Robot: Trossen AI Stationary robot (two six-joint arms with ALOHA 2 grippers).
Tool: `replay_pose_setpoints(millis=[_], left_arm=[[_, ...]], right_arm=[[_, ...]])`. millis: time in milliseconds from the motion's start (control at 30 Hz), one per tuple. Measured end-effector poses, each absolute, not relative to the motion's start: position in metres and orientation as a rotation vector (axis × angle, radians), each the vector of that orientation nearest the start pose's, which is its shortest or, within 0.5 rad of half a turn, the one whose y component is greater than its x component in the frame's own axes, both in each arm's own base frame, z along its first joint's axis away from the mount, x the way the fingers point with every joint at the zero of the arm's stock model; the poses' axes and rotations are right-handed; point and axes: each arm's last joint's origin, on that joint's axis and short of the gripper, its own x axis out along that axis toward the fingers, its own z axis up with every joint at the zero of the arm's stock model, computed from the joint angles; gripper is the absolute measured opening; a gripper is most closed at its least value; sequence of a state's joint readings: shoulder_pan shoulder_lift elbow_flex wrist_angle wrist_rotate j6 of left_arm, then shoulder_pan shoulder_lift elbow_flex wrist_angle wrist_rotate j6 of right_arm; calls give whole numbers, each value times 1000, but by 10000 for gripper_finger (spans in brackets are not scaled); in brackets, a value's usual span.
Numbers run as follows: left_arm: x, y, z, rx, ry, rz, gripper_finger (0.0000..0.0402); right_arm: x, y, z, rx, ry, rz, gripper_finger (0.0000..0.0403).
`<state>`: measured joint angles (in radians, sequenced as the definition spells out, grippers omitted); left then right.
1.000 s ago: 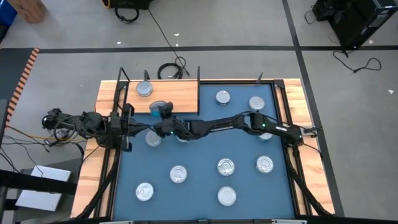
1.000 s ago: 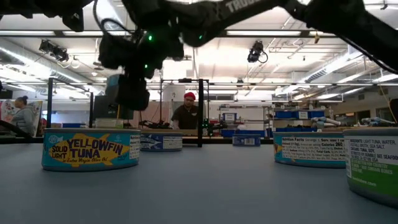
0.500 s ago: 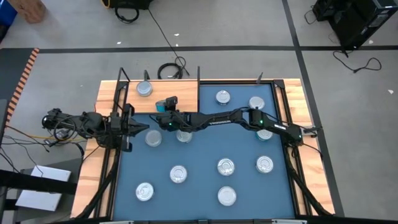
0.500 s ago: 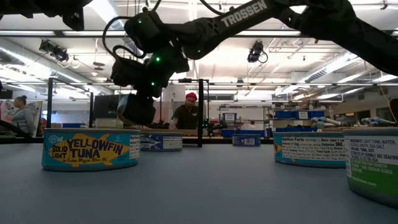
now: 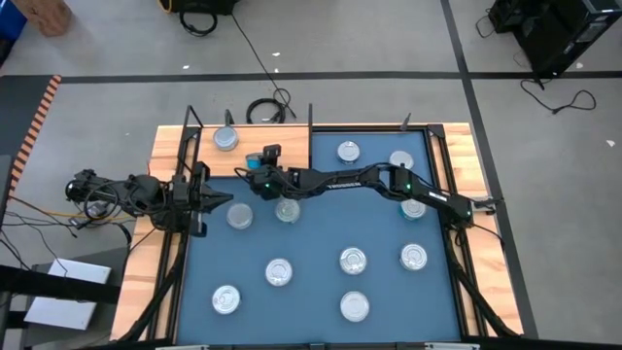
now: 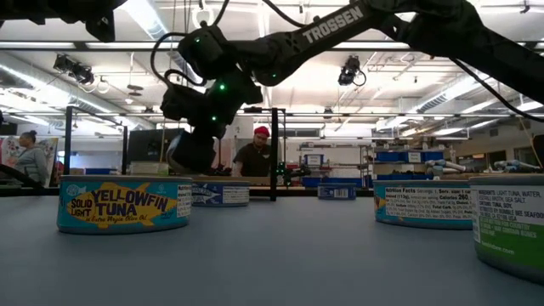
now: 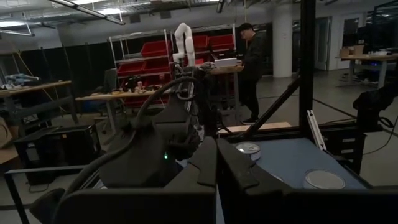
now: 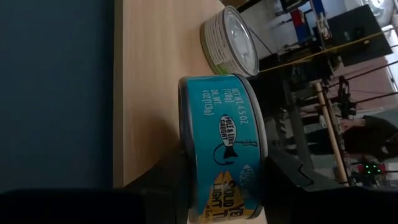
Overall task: Stack canned seafood by type on shelf
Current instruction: Put the yellow-blue tuna can on the shelf
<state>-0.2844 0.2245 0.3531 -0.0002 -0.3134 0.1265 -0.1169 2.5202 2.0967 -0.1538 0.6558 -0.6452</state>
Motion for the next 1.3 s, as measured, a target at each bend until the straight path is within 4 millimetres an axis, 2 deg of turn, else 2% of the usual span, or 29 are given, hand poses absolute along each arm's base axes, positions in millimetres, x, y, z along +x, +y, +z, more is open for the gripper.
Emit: replay_pose_setpoints(millis=[167,300,367,767,1067,1300], left_arm=[[91,-17,265,88,-120,39,3],[91,-17,265,88,-120,39,3],[91,-17,265,88,-120,39,3],[91,-17,265,84,-113,38,3],[91,-17,263,68,-100,35,3],[91,-17,263,68,-100,35,3]], right_arm=[[552,-82,161,-733,798,-549,145],[552,-82,158,-670,790,-517,201],[551,-83,156,-644,792,-513,216],[551,-93,157,-512,738,-516,169],[551,-91,155,-486,735,-442,207],[551,-91,154,-459,736,-428,221]])
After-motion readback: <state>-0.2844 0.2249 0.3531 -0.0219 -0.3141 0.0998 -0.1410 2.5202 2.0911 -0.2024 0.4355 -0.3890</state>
